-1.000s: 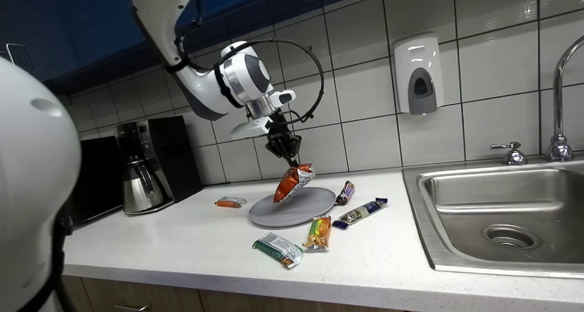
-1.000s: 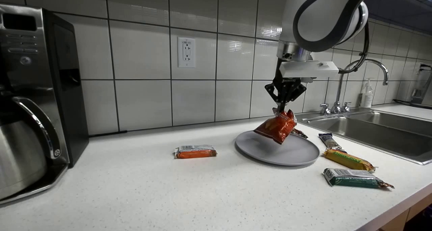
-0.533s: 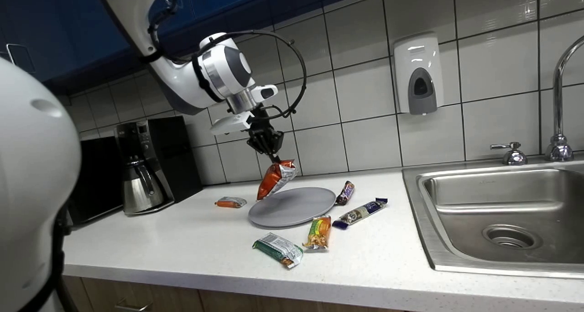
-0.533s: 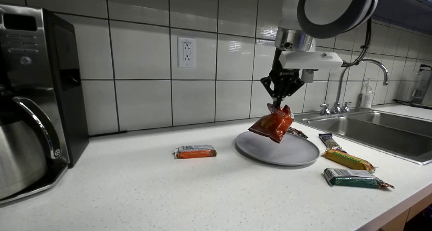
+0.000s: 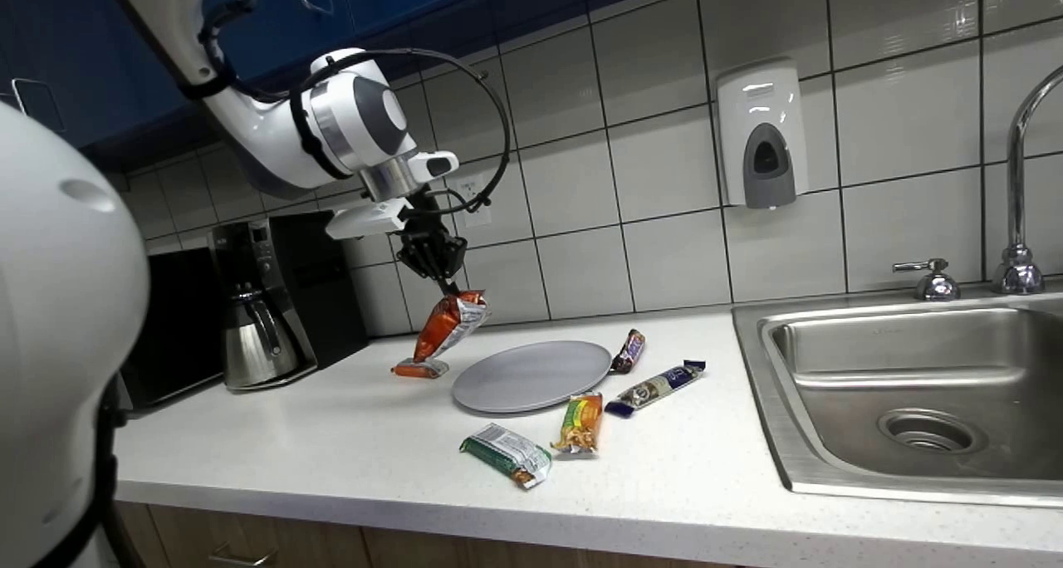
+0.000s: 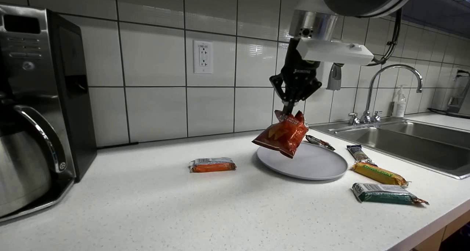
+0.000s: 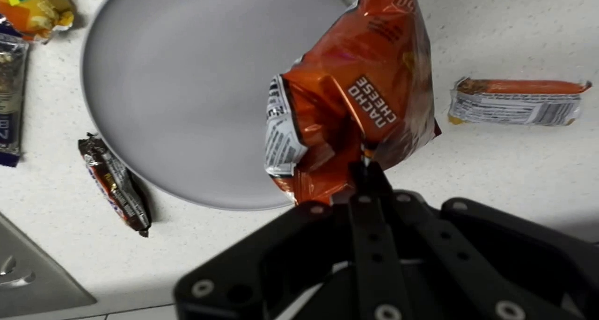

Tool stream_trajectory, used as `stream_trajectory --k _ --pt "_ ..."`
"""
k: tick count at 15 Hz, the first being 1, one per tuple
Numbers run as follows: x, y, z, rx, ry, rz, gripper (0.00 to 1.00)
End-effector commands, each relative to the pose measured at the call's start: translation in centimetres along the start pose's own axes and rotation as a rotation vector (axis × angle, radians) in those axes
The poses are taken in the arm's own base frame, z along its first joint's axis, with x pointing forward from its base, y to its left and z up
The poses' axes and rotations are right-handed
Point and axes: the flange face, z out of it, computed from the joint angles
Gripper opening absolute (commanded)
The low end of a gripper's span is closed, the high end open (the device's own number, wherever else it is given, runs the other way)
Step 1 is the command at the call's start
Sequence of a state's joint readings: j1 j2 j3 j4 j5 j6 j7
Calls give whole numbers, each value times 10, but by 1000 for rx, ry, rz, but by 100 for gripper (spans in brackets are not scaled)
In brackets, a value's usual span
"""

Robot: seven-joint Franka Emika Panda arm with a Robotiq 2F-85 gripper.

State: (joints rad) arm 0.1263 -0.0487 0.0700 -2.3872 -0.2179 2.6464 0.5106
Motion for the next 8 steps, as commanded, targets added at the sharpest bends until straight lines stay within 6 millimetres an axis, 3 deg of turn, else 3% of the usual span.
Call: stream_trajectory --k 1,8 --pt "-18 -19 -13 45 -29 -63 0" --pt "-43 -68 -5 154 -90 -182 0"
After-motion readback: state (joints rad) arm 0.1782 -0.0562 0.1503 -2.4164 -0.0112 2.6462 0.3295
